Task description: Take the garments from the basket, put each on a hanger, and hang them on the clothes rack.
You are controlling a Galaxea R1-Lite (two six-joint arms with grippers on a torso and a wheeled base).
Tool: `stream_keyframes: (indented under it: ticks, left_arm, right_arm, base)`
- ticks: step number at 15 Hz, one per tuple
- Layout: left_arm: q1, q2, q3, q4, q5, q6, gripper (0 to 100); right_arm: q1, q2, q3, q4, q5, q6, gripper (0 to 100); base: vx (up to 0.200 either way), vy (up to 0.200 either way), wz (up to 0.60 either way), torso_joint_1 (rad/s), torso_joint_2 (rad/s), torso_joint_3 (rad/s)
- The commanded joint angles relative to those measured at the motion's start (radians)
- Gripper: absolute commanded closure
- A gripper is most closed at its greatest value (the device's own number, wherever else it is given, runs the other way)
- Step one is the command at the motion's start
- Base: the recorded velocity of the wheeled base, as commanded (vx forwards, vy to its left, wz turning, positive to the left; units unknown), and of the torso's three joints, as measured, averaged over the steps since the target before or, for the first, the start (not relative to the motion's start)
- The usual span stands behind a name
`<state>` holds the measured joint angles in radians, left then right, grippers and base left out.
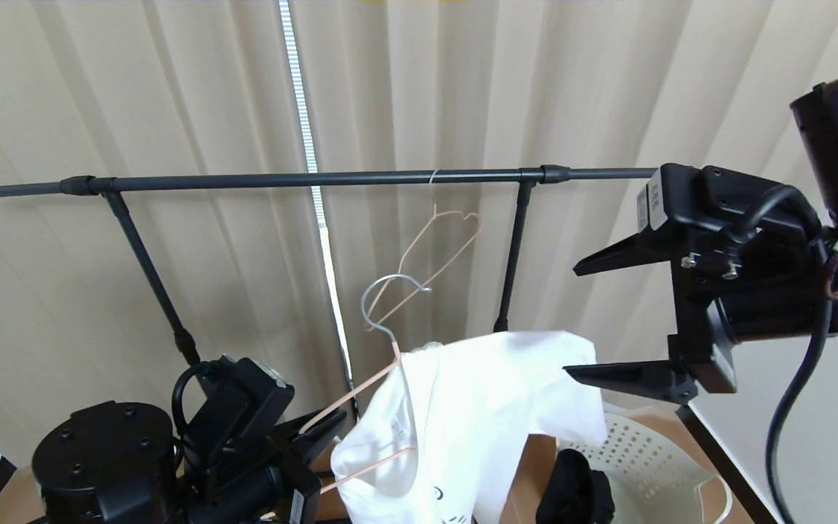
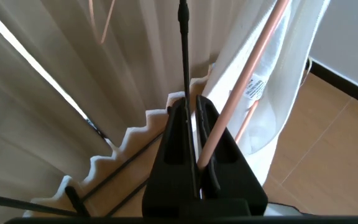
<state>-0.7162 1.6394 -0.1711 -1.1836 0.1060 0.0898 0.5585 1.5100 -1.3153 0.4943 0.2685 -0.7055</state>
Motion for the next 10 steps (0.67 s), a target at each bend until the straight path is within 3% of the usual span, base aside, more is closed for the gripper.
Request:
stream_keyframes:
  ticks: [1, 2, 4, 10]
  left_arm:
    - [0.000, -0.001, 0.012, -0.001, -0.002, 0.008, 100]
    - [-0.003, -0.001, 0.015, -0.001, -0.003, 0.018, 100]
    - [-0.009, -0.001, 0.016, -0.001, -0.003, 0.019, 100]
    - [-0.031, 0.000, 0.041, -0.070, -0.003, 0.027, 100]
  right_arm:
    - [-0.126, 0.173, -0.234, 0.233, 0.124, -0.227, 0]
    - [-0.132, 0.236, -0.315, 0.345, 0.172, -0.308, 0]
    - [-0.121, 0.295, -0.384, 0.461, 0.216, -0.361, 0]
    - [-0.011, 0.377, -0.392, 0.414, 0.228, -0.328, 0]
  base:
    - [0.000, 0.000, 0.00, 0.000, 0.00, 0.000]
    - [0.000, 0.000, 0.00, 0.000, 0.00, 0.000]
    - [0.000, 0.000, 0.00, 0.000, 0.00, 0.000]
    - [0.000, 0.000, 0.00, 0.000, 0.00, 0.000]
